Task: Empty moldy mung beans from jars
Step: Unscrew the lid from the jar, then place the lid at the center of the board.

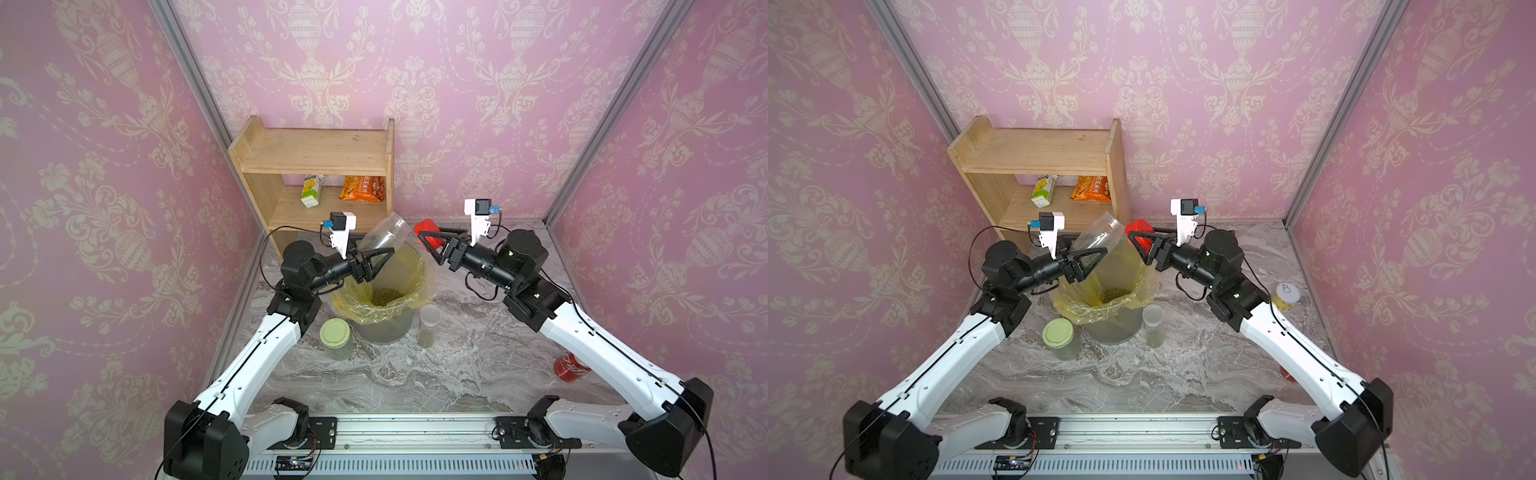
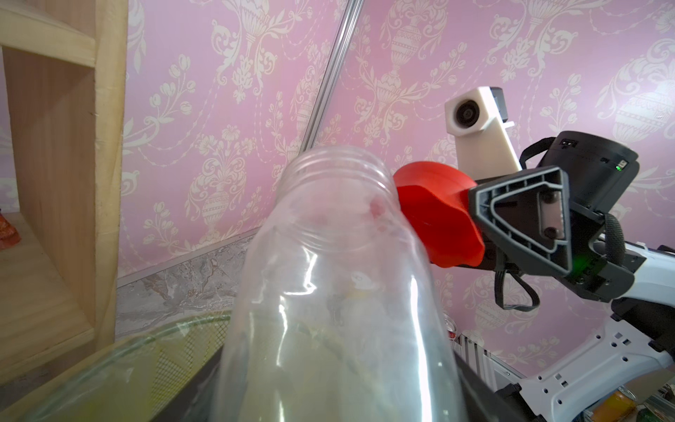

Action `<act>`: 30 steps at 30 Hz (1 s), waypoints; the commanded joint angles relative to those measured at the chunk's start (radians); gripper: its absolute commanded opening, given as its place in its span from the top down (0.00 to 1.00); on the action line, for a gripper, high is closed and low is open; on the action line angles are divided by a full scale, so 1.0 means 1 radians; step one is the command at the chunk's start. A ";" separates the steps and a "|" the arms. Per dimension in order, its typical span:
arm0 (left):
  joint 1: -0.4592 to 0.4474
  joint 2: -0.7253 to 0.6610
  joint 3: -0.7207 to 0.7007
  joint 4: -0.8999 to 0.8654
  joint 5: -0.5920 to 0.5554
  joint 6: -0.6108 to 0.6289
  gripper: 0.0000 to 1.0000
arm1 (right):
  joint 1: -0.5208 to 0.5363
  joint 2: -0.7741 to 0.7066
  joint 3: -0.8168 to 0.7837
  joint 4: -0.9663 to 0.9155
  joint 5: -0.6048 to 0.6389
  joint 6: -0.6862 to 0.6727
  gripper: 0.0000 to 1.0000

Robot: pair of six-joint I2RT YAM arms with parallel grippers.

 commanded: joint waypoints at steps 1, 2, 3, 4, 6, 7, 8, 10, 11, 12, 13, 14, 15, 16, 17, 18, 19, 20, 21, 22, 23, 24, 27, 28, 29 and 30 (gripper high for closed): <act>0.006 -0.014 -0.009 -0.008 -0.024 0.041 0.57 | -0.046 -0.059 -0.037 -0.160 0.104 -0.054 0.37; 0.006 -0.013 -0.012 -0.002 -0.024 0.040 0.57 | -0.062 -0.077 -0.049 -0.188 0.131 -0.050 0.37; 0.005 -0.013 -0.012 0.000 -0.024 0.042 0.57 | -0.080 -0.097 -0.073 -0.197 0.149 -0.046 0.38; 0.007 -0.012 -0.011 -0.003 -0.025 0.046 0.57 | -0.093 -0.111 -0.094 -0.201 0.166 -0.042 0.38; 0.007 -0.014 -0.014 -0.003 -0.030 0.054 0.57 | -0.115 -0.130 -0.127 -0.243 0.220 -0.046 0.38; 0.006 -0.014 -0.016 -0.005 -0.032 0.056 0.57 | -0.121 -0.131 -0.136 -0.270 0.251 -0.055 0.38; 0.007 -0.016 -0.018 -0.004 -0.035 0.060 0.57 | -0.125 -0.131 -0.154 -0.297 0.284 -0.059 0.38; 0.007 -0.023 -0.024 -0.002 -0.038 0.062 0.57 | -0.137 -0.132 -0.210 -0.309 0.327 -0.051 0.38; 0.009 -0.027 -0.027 -0.005 -0.039 0.062 0.57 | -0.150 -0.133 -0.252 -0.291 0.329 -0.044 0.38; 0.009 -0.030 -0.026 -0.007 -0.041 0.063 0.57 | -0.161 -0.132 -0.289 -0.278 0.340 -0.035 0.38; 0.008 -0.032 -0.026 -0.009 -0.044 0.060 0.57 | -0.172 -0.127 -0.316 -0.277 0.355 -0.020 0.38; 0.009 -0.034 -0.023 -0.015 -0.045 0.060 0.57 | -0.185 -0.118 -0.343 -0.278 0.366 -0.007 0.39; 0.009 -0.035 -0.018 -0.023 -0.043 0.060 0.57 | -0.195 -0.108 -0.365 -0.281 0.380 -0.004 0.39; 0.009 -0.037 -0.016 -0.028 -0.044 0.060 0.57 | -0.202 -0.093 -0.379 -0.284 0.392 -0.002 0.39; 0.008 -0.039 -0.016 -0.033 -0.048 0.060 0.57 | -0.207 -0.076 -0.392 -0.290 0.411 -0.007 0.39; 0.009 -0.044 -0.017 -0.031 -0.049 0.062 0.56 | -0.212 -0.059 -0.401 -0.299 0.433 -0.011 0.39; 0.009 -0.046 -0.019 -0.030 -0.049 0.062 0.56 | -0.220 -0.041 -0.407 -0.304 0.447 -0.015 0.39; 0.009 -0.046 -0.019 -0.028 -0.046 0.060 0.56 | -0.230 -0.021 -0.411 -0.314 0.463 -0.016 0.39; 0.009 -0.045 -0.019 -0.025 -0.043 0.057 0.56 | -0.245 0.002 -0.410 -0.324 0.472 -0.010 0.39; 0.009 -0.046 -0.019 -0.025 -0.042 0.054 0.56 | -0.261 0.021 -0.406 -0.336 0.474 -0.001 0.40; 0.009 -0.044 -0.018 -0.023 -0.041 0.051 0.56 | -0.279 0.044 -0.398 -0.352 0.468 0.014 0.41; 0.009 -0.045 -0.018 -0.025 -0.043 0.049 0.56 | -0.294 0.060 -0.393 -0.354 0.455 0.036 0.41; 0.008 -0.056 -0.017 -0.027 -0.049 0.040 0.56 | -0.315 0.126 -0.359 -0.371 0.460 0.014 0.40; 0.009 -0.058 -0.017 -0.027 -0.049 0.039 0.56 | -0.319 0.160 -0.342 -0.390 0.479 0.013 0.39; 0.009 -0.061 -0.016 -0.029 -0.051 0.037 0.56 | -0.328 0.194 -0.331 -0.400 0.482 0.013 0.38; 0.008 -0.062 -0.016 -0.029 -0.051 0.037 0.56 | -0.336 0.220 -0.325 -0.400 0.479 0.013 0.38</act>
